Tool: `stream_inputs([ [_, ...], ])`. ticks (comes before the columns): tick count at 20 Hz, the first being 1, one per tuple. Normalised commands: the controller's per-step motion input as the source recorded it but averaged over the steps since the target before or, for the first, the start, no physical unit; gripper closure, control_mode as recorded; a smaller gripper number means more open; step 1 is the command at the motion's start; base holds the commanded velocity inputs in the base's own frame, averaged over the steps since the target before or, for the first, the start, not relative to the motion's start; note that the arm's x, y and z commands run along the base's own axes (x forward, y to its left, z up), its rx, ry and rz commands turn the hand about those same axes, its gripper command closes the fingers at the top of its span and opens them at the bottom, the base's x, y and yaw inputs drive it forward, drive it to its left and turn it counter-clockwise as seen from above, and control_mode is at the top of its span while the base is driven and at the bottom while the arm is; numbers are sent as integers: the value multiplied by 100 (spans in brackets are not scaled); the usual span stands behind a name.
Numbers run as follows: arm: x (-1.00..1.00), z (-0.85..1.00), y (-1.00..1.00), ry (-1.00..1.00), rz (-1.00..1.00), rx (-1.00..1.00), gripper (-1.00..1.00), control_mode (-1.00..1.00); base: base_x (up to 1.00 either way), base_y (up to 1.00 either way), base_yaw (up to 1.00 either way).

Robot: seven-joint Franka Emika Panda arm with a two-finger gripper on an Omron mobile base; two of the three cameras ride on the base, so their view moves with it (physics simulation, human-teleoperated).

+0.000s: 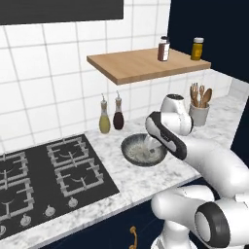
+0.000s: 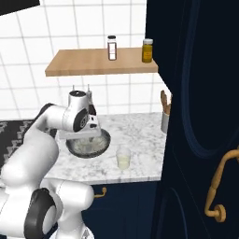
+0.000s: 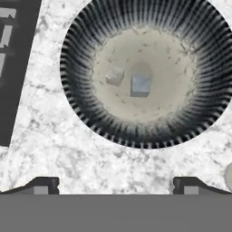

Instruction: Grab a lemon wedge from the fridge and one ice cube from the ice bowl, and put them in the glass of lemonade.

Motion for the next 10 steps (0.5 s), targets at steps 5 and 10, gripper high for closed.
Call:
stream_inputs([
  [5, 82, -63, 18, 13, 16, -1, -100, -100, 0, 0, 0],
  [10, 18, -23, 0, 1, 0, -1, -100, -100, 0, 0, 0],
])
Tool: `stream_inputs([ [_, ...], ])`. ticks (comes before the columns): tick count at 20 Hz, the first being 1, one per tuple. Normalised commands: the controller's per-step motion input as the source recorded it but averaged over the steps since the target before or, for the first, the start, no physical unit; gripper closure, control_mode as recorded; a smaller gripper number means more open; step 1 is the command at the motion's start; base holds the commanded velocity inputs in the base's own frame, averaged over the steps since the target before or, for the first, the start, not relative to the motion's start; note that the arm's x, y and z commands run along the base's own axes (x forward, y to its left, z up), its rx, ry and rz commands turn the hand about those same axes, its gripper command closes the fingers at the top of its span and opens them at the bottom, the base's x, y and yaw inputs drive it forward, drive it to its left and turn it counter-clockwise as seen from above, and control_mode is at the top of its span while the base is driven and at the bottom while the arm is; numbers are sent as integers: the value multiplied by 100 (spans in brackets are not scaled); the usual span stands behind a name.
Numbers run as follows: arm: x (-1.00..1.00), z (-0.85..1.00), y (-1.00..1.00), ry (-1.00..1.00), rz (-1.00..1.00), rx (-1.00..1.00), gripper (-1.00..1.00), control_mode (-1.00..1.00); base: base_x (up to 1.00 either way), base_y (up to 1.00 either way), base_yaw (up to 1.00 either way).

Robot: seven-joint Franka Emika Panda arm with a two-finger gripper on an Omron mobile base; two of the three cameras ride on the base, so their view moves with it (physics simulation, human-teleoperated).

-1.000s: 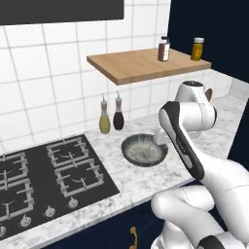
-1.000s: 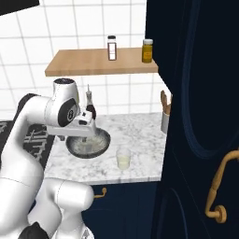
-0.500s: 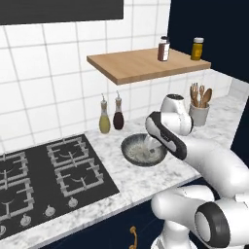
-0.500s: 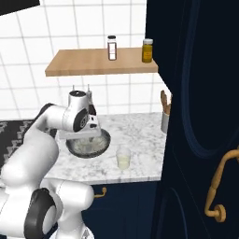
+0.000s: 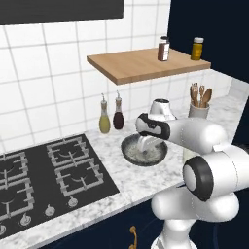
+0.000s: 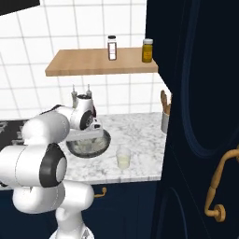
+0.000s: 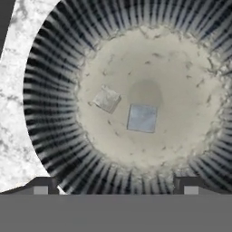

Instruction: Grab a lemon wedge from the fridge and one ice cube from the ice bowl, and put them in the glass of lemonade.

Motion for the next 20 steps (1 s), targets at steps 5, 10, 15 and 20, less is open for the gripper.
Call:
stream_inputs([
  [5, 0, -29, 0, 0, 0, -2, -100, -100, 0, 0, 0],
  [10, 7, -20, 0, 0, 0, -2, -100, -100, 0, 0, 0],
  [15, 50, -2, -16, 0, -5, 0, -100, -100, 0, 0, 0],
  [20, 26, 0, 6, 0, -6, -2, -100, -100, 0, 0, 0],
])
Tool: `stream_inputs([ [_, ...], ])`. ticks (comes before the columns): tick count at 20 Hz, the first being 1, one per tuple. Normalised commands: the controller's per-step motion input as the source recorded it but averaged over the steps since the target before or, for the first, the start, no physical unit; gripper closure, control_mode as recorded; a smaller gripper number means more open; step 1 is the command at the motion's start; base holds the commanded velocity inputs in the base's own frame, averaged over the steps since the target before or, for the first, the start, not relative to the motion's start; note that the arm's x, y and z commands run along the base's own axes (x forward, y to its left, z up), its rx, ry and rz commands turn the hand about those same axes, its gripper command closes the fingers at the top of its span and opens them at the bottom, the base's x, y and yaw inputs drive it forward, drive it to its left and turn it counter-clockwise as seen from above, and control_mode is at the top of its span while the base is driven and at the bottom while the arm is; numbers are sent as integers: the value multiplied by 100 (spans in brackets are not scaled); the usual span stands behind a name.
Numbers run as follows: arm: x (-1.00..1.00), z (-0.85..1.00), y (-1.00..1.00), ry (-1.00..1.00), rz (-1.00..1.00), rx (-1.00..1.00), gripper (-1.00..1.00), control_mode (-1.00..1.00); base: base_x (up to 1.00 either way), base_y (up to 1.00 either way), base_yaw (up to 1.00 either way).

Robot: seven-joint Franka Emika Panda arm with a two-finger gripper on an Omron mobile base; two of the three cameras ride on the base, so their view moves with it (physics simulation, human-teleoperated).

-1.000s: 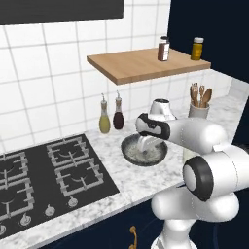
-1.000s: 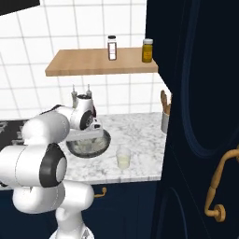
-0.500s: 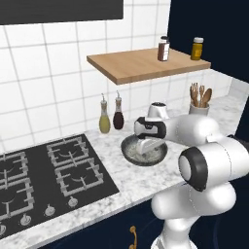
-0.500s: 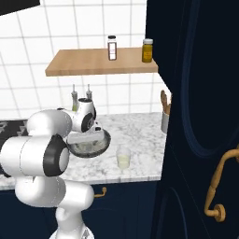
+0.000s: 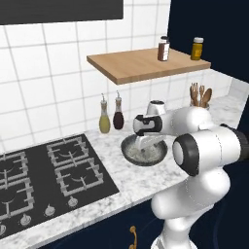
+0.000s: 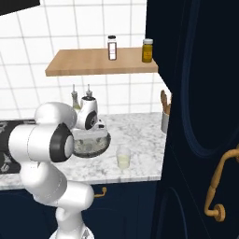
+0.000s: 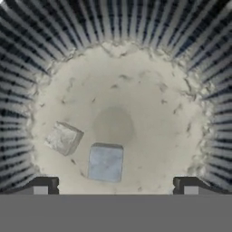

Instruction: Grab a lemon wedge from the fridge and one ice cube from the ice bowl, and put them in the glass of lemonade.

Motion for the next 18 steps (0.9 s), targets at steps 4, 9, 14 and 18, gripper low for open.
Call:
stream_inputs([
  [4, 12, -61, 13, 0, 0, 5, -100, -100, 0, 0, 0],
  [9, 0, -55, 0, -3, 0, 4, -100, -100, 0, 0, 0],
  [14, -13, 0, 0, -6, 0, 1, -100, -100, 0, 0, 0],
  [18, 1, -3, 0, -8, 0, 0, -100, -100, 0, 0, 0],
])
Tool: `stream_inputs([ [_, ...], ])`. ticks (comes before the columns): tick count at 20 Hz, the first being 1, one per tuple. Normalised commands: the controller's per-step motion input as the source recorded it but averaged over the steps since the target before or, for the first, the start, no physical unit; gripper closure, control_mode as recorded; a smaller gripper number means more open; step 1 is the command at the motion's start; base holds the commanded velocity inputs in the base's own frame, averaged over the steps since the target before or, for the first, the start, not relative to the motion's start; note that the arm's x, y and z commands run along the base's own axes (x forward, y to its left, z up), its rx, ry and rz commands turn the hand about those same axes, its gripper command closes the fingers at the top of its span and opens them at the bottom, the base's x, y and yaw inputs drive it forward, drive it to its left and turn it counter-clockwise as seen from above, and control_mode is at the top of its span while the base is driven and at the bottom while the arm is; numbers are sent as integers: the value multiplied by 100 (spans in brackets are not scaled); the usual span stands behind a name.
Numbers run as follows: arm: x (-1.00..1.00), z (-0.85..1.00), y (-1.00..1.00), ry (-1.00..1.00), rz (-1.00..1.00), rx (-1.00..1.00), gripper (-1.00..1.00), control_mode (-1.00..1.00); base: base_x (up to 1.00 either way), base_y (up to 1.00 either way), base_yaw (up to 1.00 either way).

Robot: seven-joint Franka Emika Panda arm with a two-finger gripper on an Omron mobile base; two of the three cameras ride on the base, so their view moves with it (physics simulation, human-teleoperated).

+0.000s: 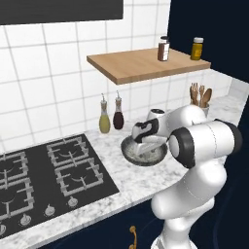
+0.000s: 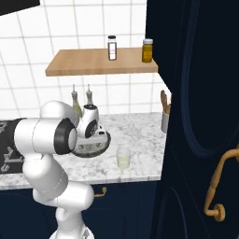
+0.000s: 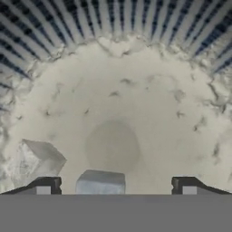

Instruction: Grab a lemon wedge from the fridge and one ice cube from the ice bowl, and put them in the glass of lemonade.

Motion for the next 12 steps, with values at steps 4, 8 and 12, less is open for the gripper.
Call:
stream_inputs([
  [4, -6, -17, -2, -1, 0, 0, -100, -100, 0, 0, 0],
  [8, -20, -3, -3, 0, 0, 0, -100, -100, 0, 0, 0],
  [12, -15, -20, 0, 0, 0, 0, -100, -100, 0, 0, 0],
])
